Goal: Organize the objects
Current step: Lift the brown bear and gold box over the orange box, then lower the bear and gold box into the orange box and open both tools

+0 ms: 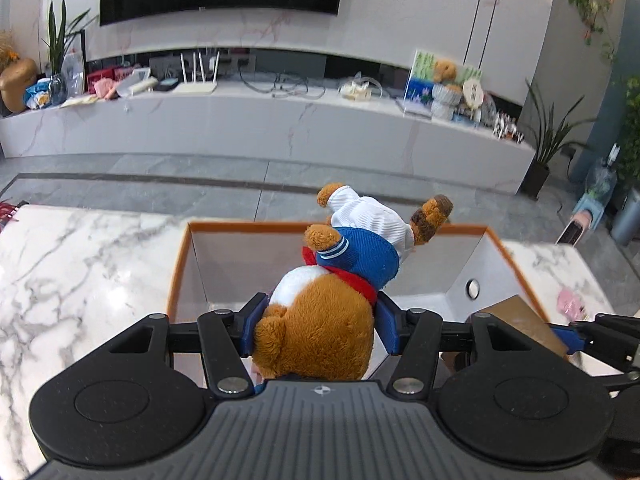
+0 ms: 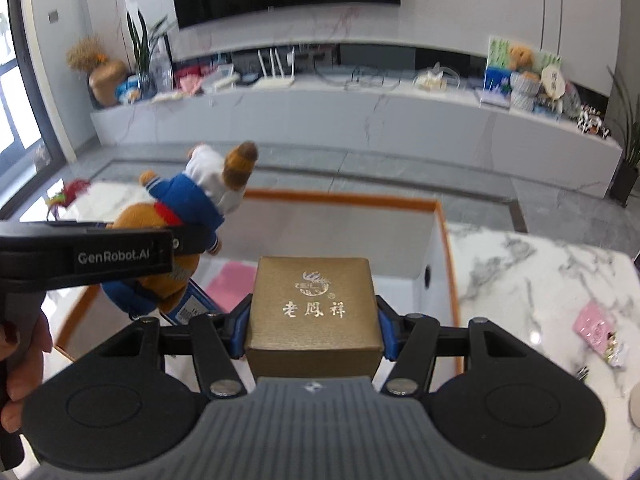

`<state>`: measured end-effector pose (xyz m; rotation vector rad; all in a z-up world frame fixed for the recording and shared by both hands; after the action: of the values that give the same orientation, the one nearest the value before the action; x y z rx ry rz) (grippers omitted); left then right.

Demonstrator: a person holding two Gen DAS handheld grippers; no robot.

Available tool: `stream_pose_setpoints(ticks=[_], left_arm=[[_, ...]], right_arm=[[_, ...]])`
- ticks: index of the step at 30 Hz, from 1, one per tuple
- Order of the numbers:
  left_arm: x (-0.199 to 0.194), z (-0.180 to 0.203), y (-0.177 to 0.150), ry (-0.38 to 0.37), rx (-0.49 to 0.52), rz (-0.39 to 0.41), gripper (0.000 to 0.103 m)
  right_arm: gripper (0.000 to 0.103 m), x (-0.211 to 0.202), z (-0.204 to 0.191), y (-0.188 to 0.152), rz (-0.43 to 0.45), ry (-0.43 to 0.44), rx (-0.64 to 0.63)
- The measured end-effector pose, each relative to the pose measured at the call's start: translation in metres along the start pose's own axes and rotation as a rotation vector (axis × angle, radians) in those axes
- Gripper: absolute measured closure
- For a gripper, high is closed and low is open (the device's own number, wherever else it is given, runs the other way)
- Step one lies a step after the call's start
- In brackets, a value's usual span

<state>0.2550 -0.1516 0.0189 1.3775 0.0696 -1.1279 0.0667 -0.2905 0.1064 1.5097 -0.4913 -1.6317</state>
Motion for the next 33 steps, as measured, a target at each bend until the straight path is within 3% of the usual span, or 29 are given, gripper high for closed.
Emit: stream_pose_setpoints(ticks=[11,24,33], left_arm=[[0.021,0.006,-0.016,0.038,0.030,-0.107,0.038],[0.028,0.002,-0.029,0.074,0.047,-0.175,0.038],[0.036,0.000,-0.038,0.060,0.049,-0.242,0.038]], right_arm=[[0.042,0.036,-0.003,-0.024,-0.119,-0.001,-0.039],[0.042,0.046,-0.006,-0.038,-0.191,-0.012,-0.058],[0.042,0.048,-0.010,-0.040,-0.217,-0.015,-0.089]])
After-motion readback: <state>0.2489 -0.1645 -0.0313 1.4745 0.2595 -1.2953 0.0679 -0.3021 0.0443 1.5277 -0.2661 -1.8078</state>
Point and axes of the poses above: each gripper's, at about its wrist camera, not at the fingertips, and x roughly the way its jaws point, z to its right, y to its top, the point moved 7 cm from there along x, roughly the way its jaws point, and after that the axes turned 4 degrees about -y, right-handed, at the moved point
